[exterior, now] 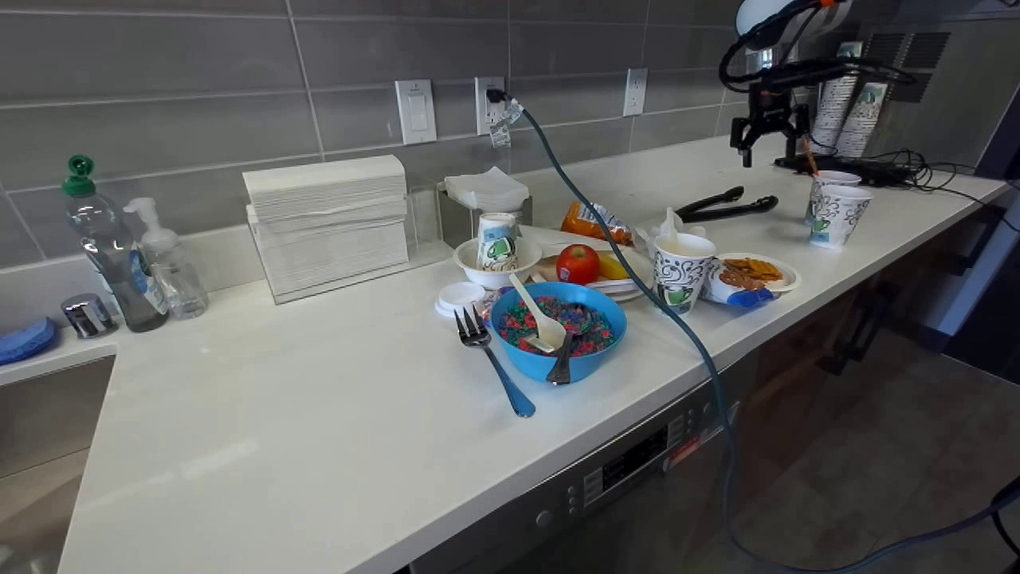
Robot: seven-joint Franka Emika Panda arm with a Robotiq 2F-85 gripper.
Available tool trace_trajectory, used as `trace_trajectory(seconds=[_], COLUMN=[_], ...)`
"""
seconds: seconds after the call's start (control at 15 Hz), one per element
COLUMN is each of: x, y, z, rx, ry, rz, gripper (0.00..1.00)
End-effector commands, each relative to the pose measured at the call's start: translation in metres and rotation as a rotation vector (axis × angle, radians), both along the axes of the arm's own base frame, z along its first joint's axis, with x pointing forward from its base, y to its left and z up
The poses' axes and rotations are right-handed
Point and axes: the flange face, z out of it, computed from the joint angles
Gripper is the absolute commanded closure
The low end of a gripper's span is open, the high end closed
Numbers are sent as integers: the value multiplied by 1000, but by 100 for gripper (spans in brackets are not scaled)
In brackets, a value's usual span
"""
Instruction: Move the spatula to the right
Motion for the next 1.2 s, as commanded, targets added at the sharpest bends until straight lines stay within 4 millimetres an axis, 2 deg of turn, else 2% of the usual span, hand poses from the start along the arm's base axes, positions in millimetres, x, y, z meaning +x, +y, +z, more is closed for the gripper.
trace_trajectory(seconds=[0.0, 0.47, 0.67, 0.8, 0.87, 1.0, 1.13], x=[-36, -77, -103, -128, -94, -113, -121], y=[12, 8, 5, 10, -1, 2, 5], z=[-2, 12, 28, 40, 28, 38, 44], rx=[90, 247, 287, 340, 300, 329, 335], ry=[7, -300, -451, -521, -465, -493, -499], rz=[76, -55, -30, -4, -23, -12, -10], gripper=[0, 0, 0, 0, 0, 0, 0])
